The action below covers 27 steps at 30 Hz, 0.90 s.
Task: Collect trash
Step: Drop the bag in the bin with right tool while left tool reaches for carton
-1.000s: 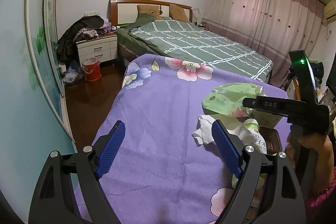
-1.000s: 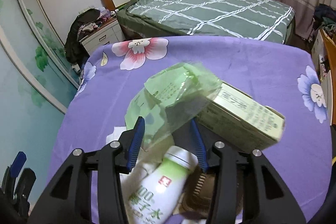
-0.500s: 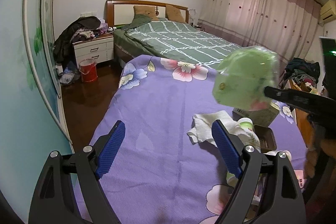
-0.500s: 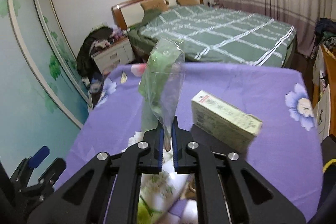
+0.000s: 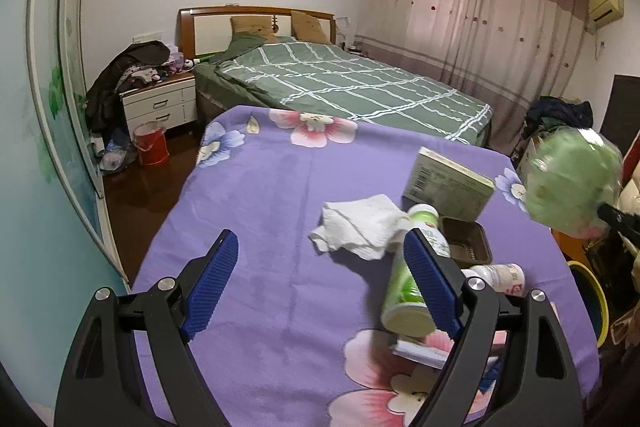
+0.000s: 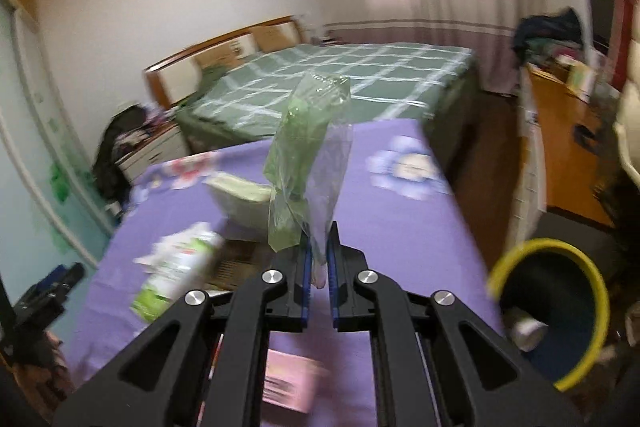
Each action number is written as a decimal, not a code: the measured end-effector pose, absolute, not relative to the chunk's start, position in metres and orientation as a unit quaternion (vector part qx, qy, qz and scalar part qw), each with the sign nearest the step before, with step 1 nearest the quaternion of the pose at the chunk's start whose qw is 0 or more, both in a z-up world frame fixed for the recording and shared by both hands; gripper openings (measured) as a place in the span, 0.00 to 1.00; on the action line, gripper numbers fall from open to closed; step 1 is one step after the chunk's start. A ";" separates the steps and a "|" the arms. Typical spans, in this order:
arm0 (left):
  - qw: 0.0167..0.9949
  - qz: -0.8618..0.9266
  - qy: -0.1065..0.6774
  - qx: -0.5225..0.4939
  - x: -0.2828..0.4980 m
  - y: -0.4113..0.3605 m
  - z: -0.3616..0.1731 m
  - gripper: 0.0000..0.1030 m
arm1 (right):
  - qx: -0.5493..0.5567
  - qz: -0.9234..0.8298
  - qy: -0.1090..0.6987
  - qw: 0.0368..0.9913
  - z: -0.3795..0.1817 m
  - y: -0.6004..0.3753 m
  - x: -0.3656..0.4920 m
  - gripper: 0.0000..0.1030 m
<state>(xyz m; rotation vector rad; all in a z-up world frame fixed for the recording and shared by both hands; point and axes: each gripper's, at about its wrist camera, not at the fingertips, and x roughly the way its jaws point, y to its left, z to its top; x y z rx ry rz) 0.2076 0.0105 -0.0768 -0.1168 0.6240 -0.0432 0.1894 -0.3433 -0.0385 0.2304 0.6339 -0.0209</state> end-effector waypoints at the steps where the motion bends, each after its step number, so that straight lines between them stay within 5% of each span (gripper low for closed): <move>1: 0.950 -0.025 0.307 -0.056 0.206 0.005 -0.077 0.81 | 0.117 -0.029 0.313 0.942 -0.043 -0.358 0.182 0.07; 27: 0.920 -0.147 0.361 0.046 0.172 -0.160 -0.113 0.81 | 0.163 -0.218 0.387 0.881 -0.151 -0.544 0.106 0.10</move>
